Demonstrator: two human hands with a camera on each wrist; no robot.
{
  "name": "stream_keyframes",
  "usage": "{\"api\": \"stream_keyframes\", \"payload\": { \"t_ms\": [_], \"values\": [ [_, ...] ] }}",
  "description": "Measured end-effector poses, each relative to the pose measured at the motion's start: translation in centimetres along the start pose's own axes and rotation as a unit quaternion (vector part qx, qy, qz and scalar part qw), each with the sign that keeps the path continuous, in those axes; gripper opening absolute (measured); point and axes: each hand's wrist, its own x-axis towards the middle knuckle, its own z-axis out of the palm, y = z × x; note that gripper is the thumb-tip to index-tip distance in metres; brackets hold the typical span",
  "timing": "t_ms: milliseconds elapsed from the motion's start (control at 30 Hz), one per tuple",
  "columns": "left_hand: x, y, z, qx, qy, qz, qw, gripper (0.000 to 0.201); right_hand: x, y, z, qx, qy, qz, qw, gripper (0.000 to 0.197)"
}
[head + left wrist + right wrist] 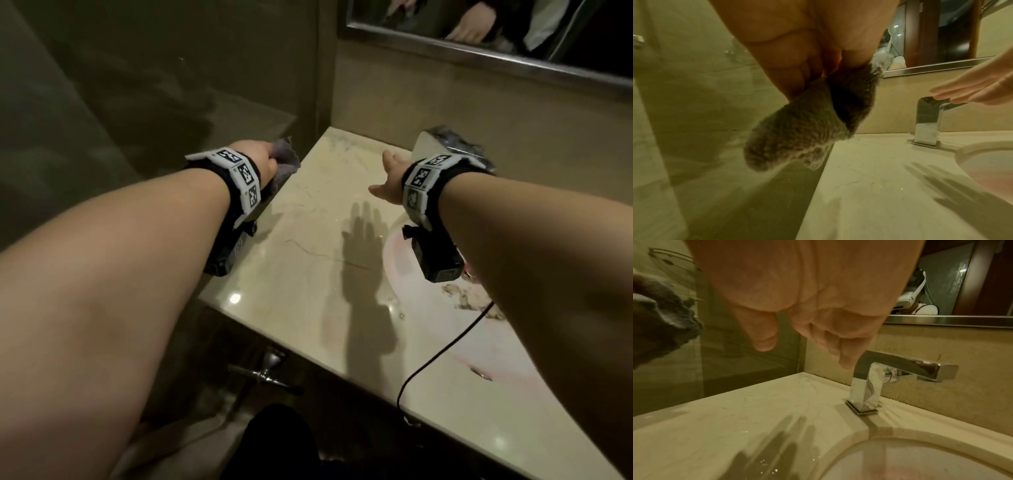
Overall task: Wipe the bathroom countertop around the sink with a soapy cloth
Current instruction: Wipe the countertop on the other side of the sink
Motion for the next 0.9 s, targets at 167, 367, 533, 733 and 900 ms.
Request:
{"api": "stream_keyframes", "payload": {
  "t_ms": [167, 367, 533, 733, 900],
  "values": [
    [4.7, 2.8, 1.3, 0.018, -0.018, 0.007, 1.000, 0.037, 2.9, 0.0, 0.5, 0.057, -0.035, -0.008, 0.998, 0.074],
    [12.3, 4.8, 2.6, 0.038, -0.034, 0.038, 0.998, 0.042, 7.6, -0.2, 2.1, 0.130, -0.079, 0.015, 0.988, 0.076],
    [19.4, 7.3, 3.3, 0.014, -0.043, 0.105, 0.993, 0.048, 12.1, -0.5, 2.0, 0.177, -0.079, 0.051, 0.980, 0.079],
    [24.3, 9.1, 8.1, 0.064, -0.106, 0.115, 0.986, 0.061, 16.5, -1.0, 3.1, 0.210, -0.044, 0.085, 0.973, 0.075],
    [26.0, 8.5, 10.9, 0.095, -0.146, 0.145, 0.974, 0.066, 19.3, -0.9, 3.6, 0.259, -0.036, 0.113, 0.959, 0.080]
  ]
}}
